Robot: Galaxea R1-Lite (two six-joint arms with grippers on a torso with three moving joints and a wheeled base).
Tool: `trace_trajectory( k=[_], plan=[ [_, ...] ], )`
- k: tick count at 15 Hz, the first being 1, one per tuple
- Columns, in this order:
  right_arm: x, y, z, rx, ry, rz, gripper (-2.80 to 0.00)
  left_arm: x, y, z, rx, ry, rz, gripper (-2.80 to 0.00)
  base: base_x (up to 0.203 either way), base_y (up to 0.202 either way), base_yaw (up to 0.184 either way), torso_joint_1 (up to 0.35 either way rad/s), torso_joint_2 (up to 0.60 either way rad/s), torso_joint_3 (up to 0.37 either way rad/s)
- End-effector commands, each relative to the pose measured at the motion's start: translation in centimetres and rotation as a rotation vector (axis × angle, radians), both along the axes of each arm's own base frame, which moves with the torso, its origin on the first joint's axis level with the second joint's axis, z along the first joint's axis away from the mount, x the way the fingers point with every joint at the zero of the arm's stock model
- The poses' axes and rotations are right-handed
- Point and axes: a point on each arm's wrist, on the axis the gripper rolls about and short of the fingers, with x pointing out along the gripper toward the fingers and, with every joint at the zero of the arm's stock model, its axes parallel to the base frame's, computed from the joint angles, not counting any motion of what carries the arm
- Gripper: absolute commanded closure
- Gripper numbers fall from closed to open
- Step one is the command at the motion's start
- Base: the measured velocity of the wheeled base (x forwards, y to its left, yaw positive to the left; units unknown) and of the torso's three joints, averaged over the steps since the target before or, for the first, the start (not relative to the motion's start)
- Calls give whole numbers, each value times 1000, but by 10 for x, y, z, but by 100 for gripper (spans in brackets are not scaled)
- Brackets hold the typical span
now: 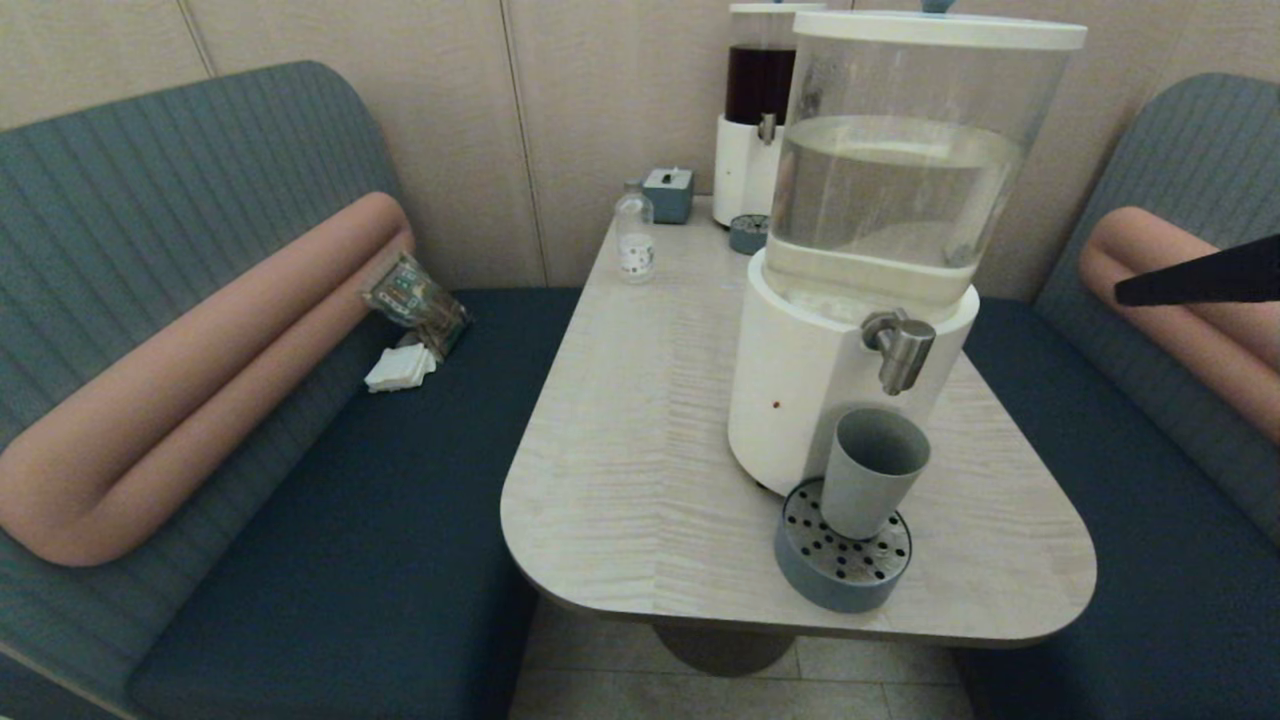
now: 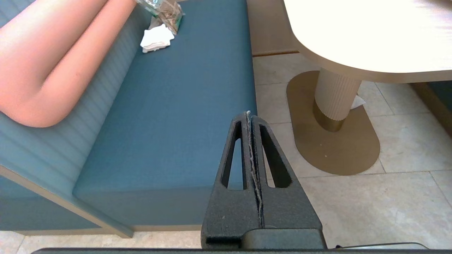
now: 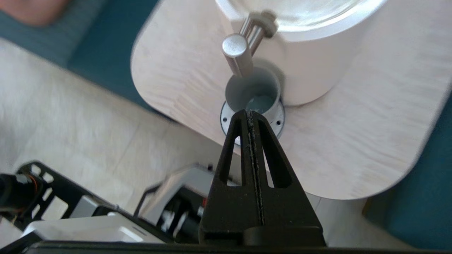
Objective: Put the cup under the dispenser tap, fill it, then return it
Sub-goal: Turn on the faucet
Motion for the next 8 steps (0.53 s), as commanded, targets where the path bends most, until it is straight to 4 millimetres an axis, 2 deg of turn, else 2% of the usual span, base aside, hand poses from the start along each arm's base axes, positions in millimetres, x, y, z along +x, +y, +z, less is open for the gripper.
trace_trajectory(
  k=[1, 8],
  plan=[
    [41, 15, -18, -30, 92, 11, 0, 0, 0, 0, 0, 2, 0, 0, 0, 0, 0, 0, 0, 0],
    [78, 23, -29, -33, 80, -12, 0, 0, 0, 0, 0, 2, 0, 0, 0, 0, 0, 0, 0, 0]
  ],
)
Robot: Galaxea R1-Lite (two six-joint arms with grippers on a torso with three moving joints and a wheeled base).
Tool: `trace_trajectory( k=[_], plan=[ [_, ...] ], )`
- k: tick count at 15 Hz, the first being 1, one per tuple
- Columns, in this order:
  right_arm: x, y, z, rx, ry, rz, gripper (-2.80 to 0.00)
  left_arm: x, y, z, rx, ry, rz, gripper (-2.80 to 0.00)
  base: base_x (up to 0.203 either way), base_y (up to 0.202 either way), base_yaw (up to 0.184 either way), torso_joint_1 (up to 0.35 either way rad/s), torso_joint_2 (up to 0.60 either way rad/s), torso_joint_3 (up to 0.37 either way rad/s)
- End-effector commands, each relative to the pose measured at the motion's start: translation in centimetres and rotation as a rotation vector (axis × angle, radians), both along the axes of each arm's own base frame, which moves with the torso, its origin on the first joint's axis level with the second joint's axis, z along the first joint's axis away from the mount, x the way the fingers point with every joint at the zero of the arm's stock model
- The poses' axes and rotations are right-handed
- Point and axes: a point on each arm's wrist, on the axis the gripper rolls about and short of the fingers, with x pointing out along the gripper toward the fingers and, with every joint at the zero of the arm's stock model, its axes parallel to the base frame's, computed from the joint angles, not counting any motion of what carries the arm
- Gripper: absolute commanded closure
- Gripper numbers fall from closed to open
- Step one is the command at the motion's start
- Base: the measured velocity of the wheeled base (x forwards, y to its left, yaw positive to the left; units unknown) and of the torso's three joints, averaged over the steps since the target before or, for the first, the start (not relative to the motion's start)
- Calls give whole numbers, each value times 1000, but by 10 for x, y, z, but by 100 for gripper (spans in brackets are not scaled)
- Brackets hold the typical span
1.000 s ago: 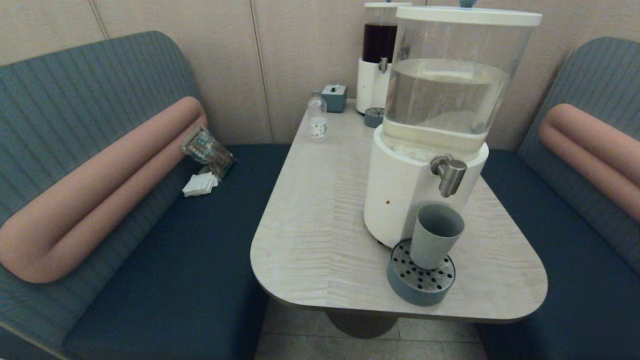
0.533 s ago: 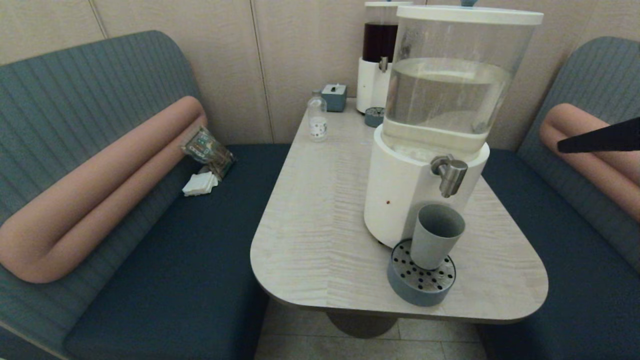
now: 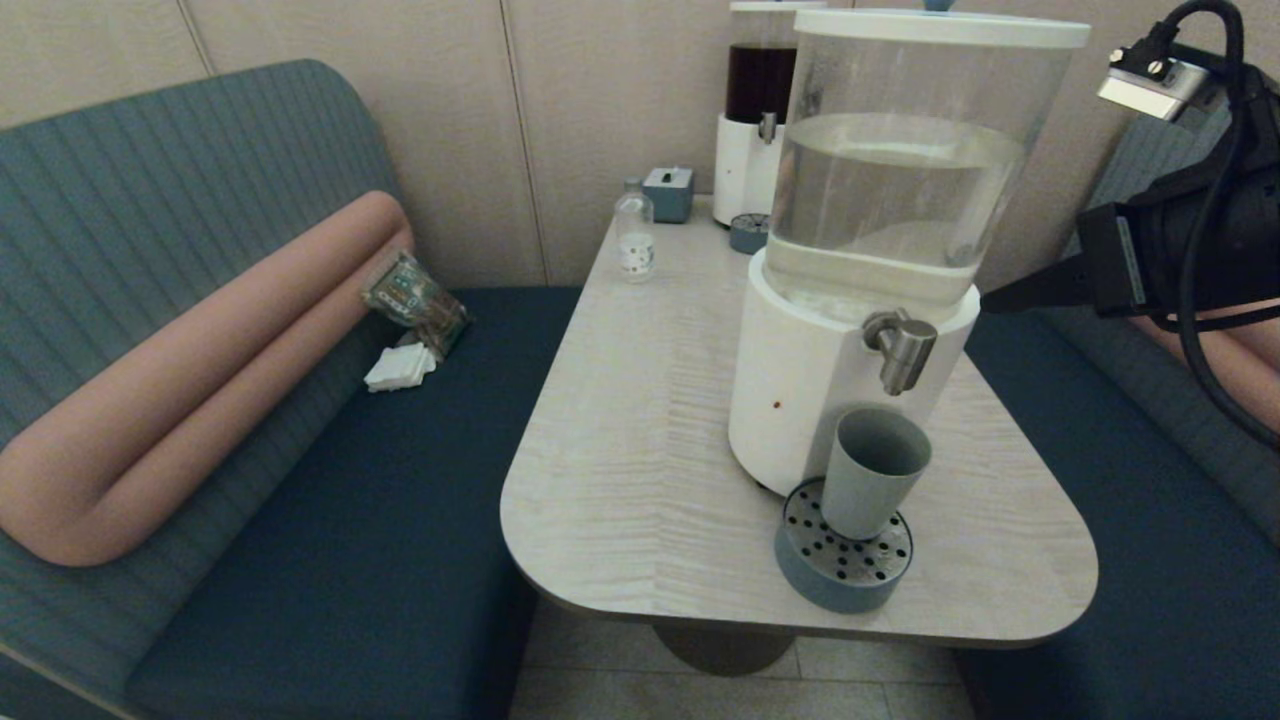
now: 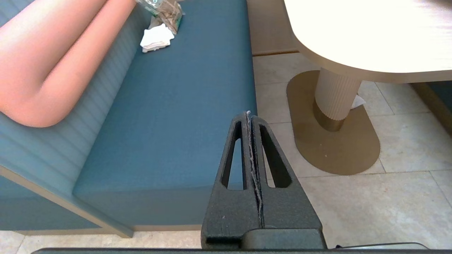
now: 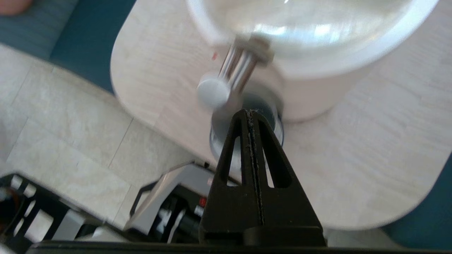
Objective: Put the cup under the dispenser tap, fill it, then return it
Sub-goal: Turn on the faucet
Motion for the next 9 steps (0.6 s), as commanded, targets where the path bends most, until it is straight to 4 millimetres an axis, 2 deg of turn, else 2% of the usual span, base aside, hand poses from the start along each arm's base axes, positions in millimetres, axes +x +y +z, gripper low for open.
trace_trajectory(
  k=[1, 9],
  plan=[
    [12, 3, -10, -12, 38, -2, 0, 0, 0, 0, 0, 2, 0, 0, 0, 0, 0, 0, 0, 0],
    [22, 7, -21, -13, 75, 9, 0, 0, 0, 0, 0, 2, 0, 0, 0, 0, 0, 0, 0, 0]
  ],
)
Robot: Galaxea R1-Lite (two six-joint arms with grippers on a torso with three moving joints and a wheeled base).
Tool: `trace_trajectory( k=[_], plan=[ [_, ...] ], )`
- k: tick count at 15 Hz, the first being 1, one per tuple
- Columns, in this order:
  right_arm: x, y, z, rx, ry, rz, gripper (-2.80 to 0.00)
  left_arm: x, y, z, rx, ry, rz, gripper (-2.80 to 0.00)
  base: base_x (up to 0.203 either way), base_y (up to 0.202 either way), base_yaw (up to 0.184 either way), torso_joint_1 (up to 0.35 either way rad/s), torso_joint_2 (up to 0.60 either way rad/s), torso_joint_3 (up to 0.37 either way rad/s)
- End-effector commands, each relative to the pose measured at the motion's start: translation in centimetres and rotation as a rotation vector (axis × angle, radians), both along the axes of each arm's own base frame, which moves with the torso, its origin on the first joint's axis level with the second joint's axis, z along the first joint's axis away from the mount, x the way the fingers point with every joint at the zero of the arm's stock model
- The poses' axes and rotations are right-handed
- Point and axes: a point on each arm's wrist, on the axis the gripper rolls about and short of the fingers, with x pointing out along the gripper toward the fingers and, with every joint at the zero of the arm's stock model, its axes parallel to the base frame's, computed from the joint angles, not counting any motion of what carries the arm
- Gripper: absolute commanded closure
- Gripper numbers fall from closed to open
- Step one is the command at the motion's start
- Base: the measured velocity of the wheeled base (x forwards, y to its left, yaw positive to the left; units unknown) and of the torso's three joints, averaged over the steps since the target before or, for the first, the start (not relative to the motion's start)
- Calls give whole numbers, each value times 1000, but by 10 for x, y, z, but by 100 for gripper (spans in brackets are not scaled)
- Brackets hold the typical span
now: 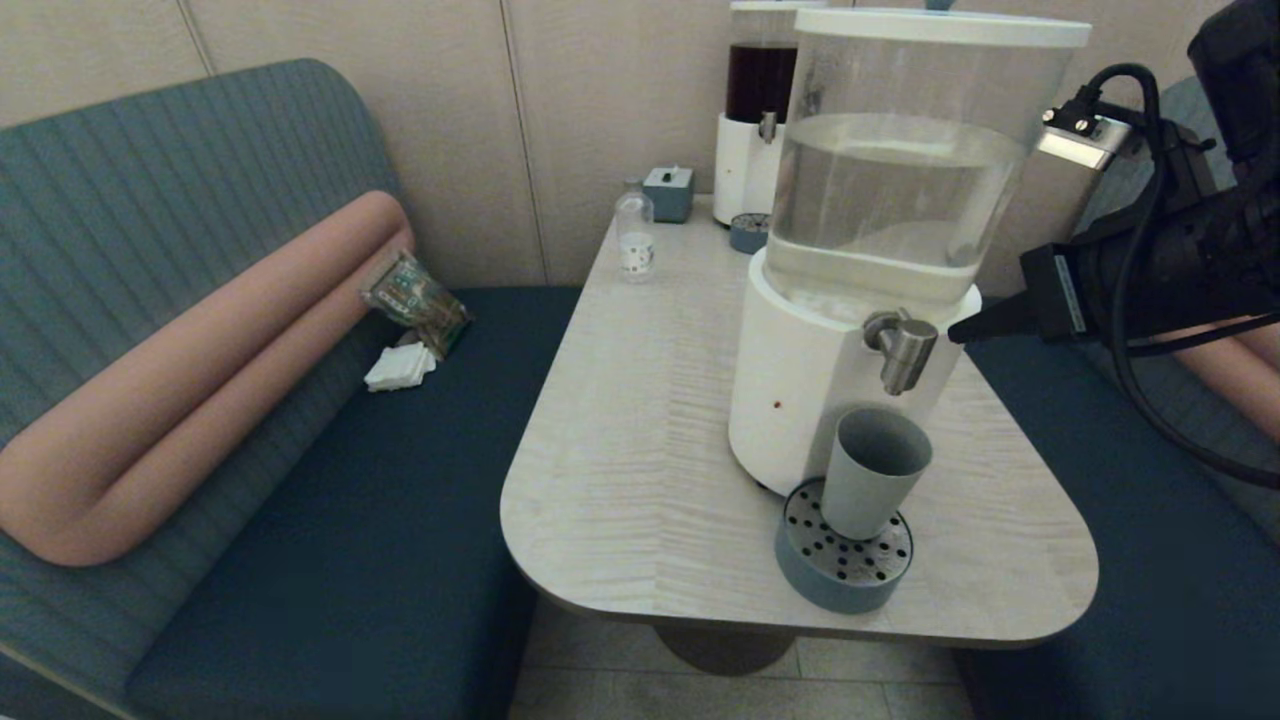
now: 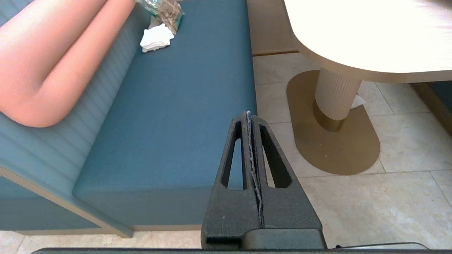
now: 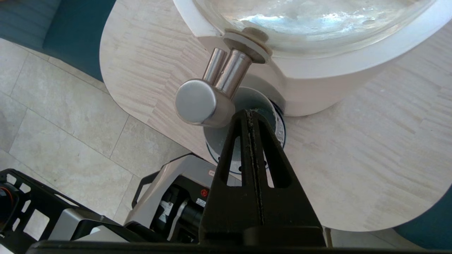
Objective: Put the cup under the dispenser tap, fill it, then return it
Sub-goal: Turn on the faucet
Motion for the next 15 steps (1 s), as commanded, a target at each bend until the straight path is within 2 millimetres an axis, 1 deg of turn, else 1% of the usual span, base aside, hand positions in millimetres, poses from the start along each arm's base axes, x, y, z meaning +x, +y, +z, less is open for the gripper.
trace_trajectory(
  k=[1, 8, 15],
  plan=[
    [4, 2, -2, 1, 2, 2, 0, 0, 0, 0, 0, 2, 0, 0, 0, 0, 0, 0, 0, 0],
    [18, 6, -6, 6, -30, 1, 0, 0, 0, 0, 0, 2, 0, 0, 0, 0, 0, 0, 0, 0],
    [23, 12, -9, -1, -45, 18, 0, 0, 0, 0, 0, 2, 0, 0, 0, 0, 0, 0, 0, 0]
  ],
)
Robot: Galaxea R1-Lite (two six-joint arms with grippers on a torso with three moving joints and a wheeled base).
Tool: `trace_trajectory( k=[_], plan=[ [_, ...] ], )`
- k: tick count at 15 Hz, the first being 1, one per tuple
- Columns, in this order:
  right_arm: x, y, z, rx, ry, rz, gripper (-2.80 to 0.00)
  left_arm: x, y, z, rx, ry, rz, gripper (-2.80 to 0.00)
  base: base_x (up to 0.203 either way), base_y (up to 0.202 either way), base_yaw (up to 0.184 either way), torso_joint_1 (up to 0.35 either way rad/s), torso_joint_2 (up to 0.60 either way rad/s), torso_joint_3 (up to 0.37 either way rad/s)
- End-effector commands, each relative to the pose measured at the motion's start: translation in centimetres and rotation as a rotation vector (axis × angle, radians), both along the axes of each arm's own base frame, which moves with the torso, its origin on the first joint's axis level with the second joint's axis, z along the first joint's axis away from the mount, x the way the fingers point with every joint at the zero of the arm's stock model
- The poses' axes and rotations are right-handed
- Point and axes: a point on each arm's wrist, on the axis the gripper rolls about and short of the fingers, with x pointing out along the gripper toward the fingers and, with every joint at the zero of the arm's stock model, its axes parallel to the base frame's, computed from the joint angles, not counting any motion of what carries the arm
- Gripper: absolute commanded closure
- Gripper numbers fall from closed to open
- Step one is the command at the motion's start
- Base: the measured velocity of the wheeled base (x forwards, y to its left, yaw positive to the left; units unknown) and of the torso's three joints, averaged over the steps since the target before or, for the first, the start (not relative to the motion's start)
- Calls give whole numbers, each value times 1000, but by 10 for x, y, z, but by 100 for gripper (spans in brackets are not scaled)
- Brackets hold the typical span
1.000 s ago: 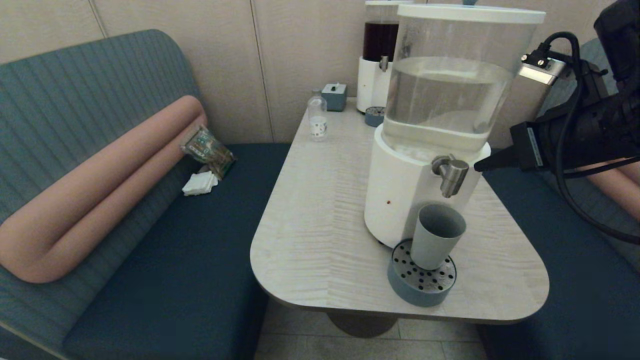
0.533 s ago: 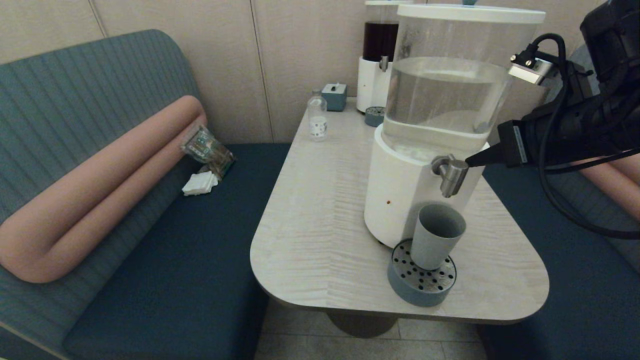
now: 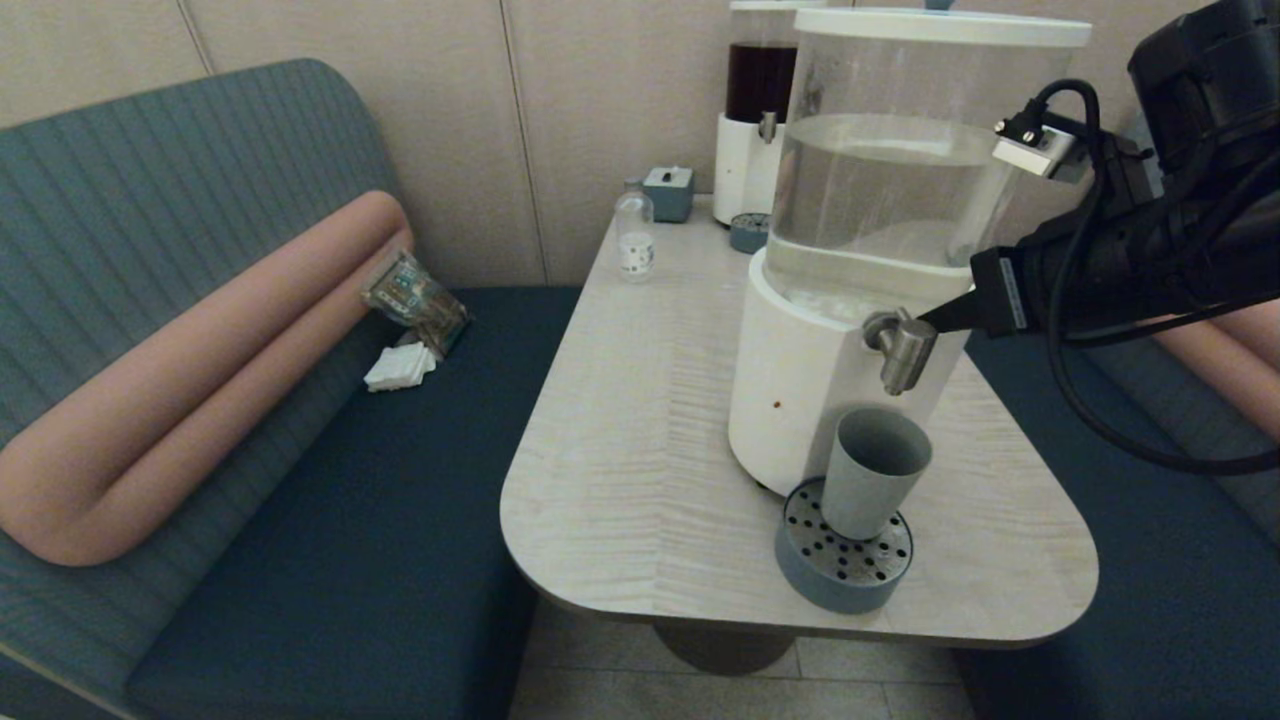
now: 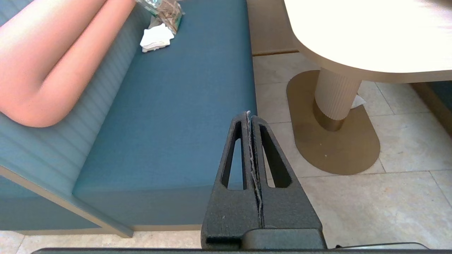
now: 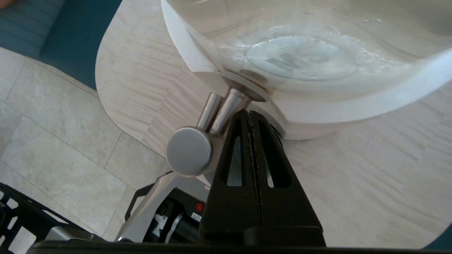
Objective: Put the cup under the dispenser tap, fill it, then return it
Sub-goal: Turn on the faucet
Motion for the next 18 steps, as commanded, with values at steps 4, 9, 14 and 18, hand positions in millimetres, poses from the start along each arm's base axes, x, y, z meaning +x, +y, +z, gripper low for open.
trace_trajectory(
  k=[4, 9, 14, 18],
  plan=[
    [4, 5, 0, -9, -34, 20, 0, 0, 0, 0, 0, 1, 0, 0, 0, 0, 0, 0, 0, 0],
    [7, 13, -2, -26, -38, 44, 0, 0, 0, 0, 0, 2, 0, 0, 0, 0, 0, 0, 0, 0],
    [6, 25, -2, -34, -66, 87, 0, 0, 0, 0, 0, 2, 0, 0, 0, 0, 0, 0, 0, 0],
    [4, 29, -2, -31, -66, 109, 0, 0, 0, 0, 0, 2, 0, 0, 0, 0, 0, 0, 0, 0]
  ],
)
